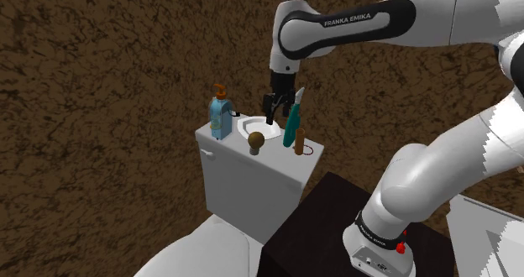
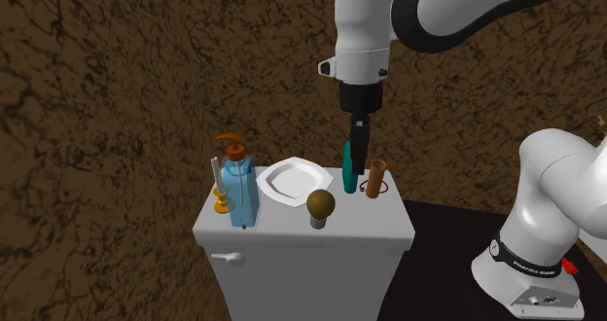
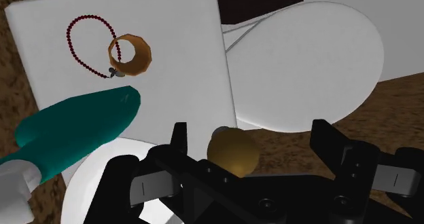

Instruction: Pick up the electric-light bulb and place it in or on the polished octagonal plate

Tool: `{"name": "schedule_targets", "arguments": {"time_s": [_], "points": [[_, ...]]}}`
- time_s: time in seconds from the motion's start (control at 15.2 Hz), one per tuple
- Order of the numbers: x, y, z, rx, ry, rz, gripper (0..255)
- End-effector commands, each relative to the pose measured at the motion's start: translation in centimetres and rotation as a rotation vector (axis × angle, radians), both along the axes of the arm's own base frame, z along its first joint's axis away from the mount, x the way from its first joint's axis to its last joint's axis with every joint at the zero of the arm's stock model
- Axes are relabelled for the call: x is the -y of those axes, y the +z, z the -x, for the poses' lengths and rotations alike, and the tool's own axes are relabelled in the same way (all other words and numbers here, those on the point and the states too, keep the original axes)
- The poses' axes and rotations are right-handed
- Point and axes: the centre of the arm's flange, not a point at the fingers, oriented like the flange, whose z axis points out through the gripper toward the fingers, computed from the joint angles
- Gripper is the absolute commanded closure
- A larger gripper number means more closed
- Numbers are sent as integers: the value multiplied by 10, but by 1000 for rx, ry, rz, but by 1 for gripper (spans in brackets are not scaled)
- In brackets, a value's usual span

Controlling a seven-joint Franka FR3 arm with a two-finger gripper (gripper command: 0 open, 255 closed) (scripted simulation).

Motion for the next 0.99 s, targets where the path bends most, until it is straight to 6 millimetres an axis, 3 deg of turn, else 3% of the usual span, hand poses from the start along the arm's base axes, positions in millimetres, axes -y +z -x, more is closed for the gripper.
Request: {"name": "schedule_targets", "arguments": {"time_s": [0.0, 0.4, 0.92], "points": [[-5, -15, -20, 4, -15, 6, 0], [-18, -65, -78, 13, -57, 24, 0], [-21, -107, -77, 13, -58, 24, 0]]}}
